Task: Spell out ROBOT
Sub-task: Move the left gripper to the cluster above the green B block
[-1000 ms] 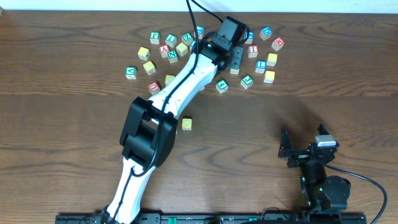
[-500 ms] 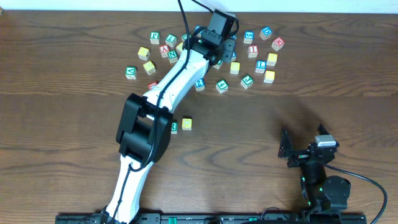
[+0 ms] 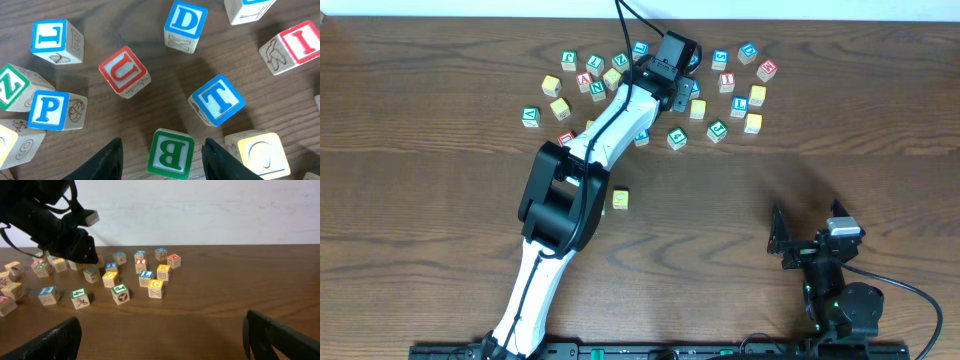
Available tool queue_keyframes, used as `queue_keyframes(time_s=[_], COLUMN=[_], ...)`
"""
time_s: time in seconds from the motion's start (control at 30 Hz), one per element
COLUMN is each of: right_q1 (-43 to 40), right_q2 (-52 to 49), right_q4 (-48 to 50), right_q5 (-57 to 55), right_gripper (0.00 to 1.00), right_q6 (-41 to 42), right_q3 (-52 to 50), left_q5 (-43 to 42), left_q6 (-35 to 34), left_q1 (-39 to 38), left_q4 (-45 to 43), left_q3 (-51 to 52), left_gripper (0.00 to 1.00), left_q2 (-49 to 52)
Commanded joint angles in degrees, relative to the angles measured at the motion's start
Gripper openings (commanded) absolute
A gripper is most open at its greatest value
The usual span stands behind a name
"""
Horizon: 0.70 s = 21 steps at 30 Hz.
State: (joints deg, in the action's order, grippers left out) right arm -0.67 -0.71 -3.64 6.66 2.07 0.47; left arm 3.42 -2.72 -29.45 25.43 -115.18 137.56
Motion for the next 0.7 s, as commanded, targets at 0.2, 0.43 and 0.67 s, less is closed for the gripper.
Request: queue_keyframes(time_s=[0.2,0.43,0.67], right_q1=[0.2,0.2,0.2], right_q2=[0.3,0.3,0.3], right_q4=[-0.2,-0.2,-0.2], right_q5=[-0.1,-0.1,-0.1], right_gripper=[0.99,0.99,0.99], right_q6=[-0.9,-0.9,-0.9], right_q3=[-0.2,-0.2,-0.2], left_q5=[1.1,1.1,1.2], left_q6=[0.8,0.8,0.8], left_q1=[0.3,0.3,0.4], left_q4=[0.3,0.4,0.1], left_q3=[-0.9,-0.2,-0.1], left_gripper=[0.5,0.5,0.5], left_q2=[-0.2,0.0,0.8])
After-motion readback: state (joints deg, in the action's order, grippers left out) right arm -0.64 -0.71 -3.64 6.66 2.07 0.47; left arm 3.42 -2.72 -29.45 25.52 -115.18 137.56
